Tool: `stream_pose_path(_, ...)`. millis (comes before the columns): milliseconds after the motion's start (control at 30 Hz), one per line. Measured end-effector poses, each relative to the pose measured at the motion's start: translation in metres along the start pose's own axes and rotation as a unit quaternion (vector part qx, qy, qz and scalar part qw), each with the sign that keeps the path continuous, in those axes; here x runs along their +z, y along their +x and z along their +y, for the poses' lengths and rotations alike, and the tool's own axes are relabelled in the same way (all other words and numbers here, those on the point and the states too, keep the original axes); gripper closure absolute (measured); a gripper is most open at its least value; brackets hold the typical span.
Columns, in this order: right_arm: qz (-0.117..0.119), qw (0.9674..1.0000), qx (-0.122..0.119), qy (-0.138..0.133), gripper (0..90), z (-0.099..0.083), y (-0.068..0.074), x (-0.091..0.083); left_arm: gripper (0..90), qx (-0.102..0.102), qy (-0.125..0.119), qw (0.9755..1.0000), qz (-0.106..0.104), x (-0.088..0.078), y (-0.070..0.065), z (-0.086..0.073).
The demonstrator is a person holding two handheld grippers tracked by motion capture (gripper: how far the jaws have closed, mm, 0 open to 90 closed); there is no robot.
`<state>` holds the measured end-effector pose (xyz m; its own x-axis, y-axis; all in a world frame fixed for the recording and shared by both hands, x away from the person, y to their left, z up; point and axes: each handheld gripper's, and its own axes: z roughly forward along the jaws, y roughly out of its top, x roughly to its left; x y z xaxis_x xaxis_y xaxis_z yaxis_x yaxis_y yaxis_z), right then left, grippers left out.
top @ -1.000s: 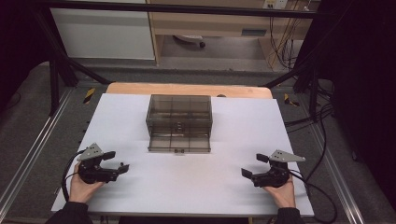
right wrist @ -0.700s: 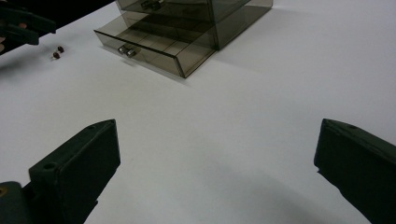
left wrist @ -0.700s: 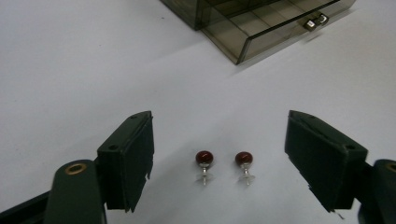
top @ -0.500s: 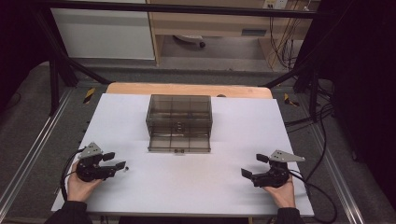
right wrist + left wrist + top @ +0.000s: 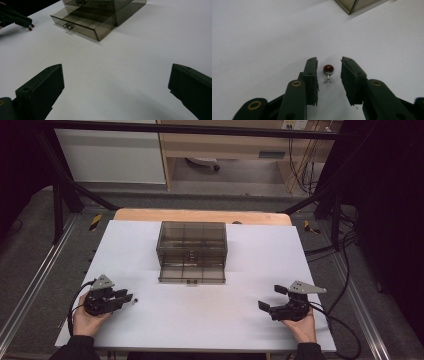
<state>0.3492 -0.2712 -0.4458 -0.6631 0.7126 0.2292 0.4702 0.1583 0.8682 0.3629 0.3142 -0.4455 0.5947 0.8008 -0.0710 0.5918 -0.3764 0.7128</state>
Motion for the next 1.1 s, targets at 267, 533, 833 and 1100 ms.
stream_pose_path(267,0.000,1.0000,0.001,-0.001,0.8,0.0004,-0.0002,-0.0007,77.3,0.001,0.004,1.0000,0.005,0.0031,-0.0002,-0.0013)
stream_pose_path(533,0.000,1.0000,0.001,0.000,0.9,0.0003,-0.0002,0.0000,81.3,0.006,0.004,0.9999,0.014,0.0033,-0.0016,-0.0013)
stream_pose_path(833,-0.001,1.0000,0.001,0.002,0.9,0.0000,-0.0002,0.0007,82.2,0.000,-0.003,1.0000,0.009,0.0006,-0.0017,0.0002)
stream_pose_path(1100,0.000,1.0000,0.002,0.003,1.1,0.0000,0.0000,0.0006,82.4,-0.002,-0.016,0.9998,0.007,-0.0046,-0.0044,0.0032)
